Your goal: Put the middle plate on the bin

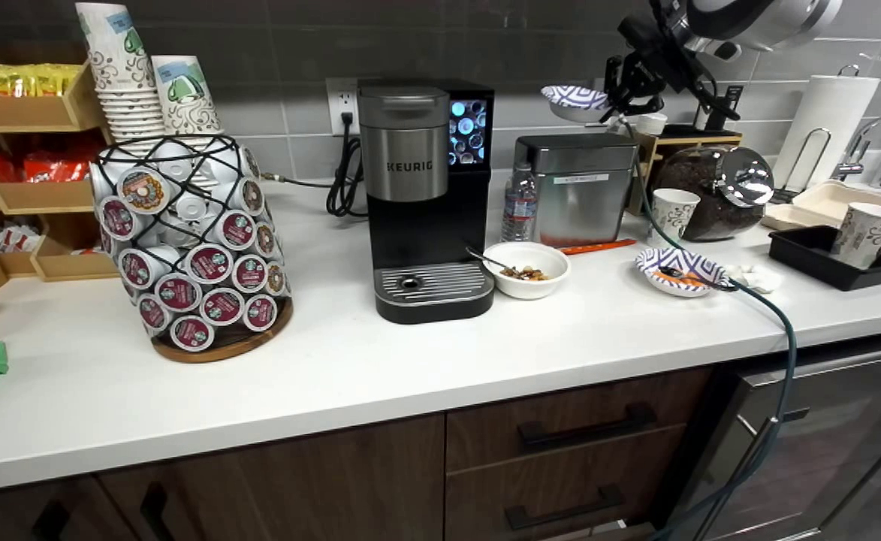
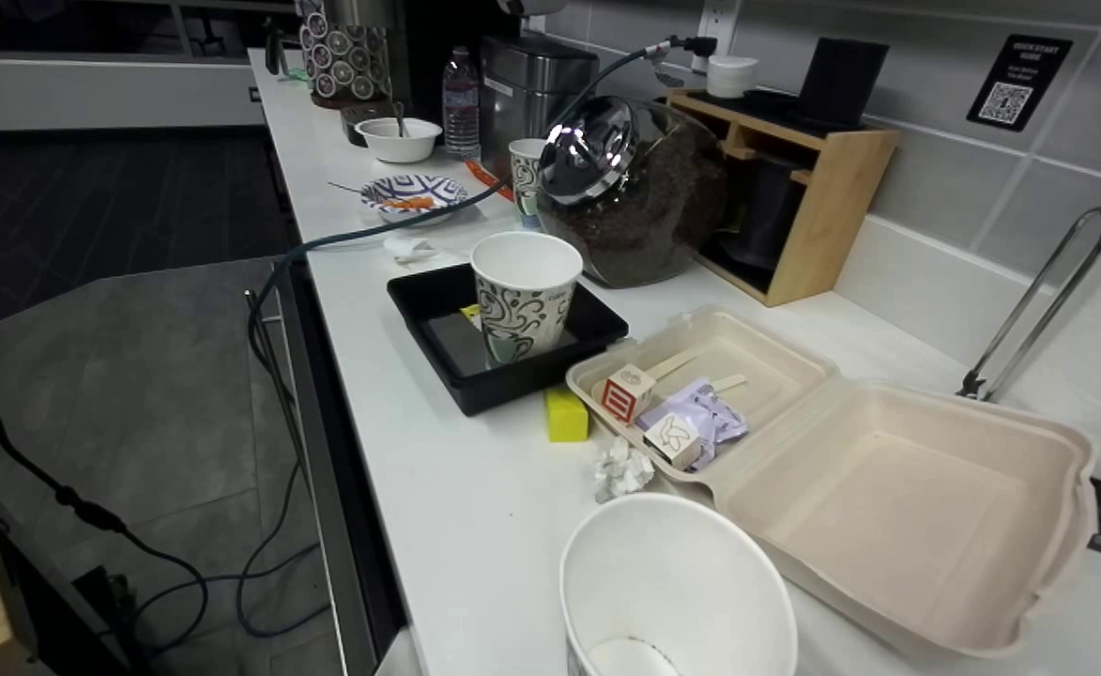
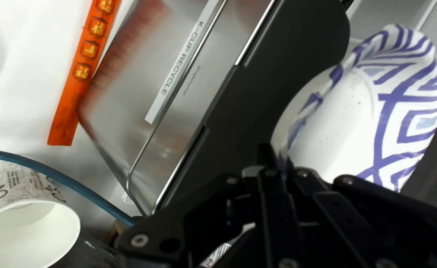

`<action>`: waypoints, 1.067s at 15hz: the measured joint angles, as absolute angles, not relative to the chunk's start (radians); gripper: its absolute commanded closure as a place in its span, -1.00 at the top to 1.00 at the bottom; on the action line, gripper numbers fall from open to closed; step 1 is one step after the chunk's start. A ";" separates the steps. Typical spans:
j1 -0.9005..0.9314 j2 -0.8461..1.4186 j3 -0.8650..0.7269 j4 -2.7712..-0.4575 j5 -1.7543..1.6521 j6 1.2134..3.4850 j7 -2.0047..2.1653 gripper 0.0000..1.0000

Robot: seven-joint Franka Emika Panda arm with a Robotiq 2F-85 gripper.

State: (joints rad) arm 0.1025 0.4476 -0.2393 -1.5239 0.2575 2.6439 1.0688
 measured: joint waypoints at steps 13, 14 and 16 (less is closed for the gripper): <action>0.083 0.455 -0.203 -1.490 0.201 2.614 1.123 0.61; 0.083 0.425 -0.199 -1.524 0.191 2.636 1.101 0.74; 0.078 0.348 -0.187 -1.614 0.169 2.672 1.022 0.99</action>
State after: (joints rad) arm 0.0783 0.3484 -0.1869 -1.6142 0.1692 2.6718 1.0215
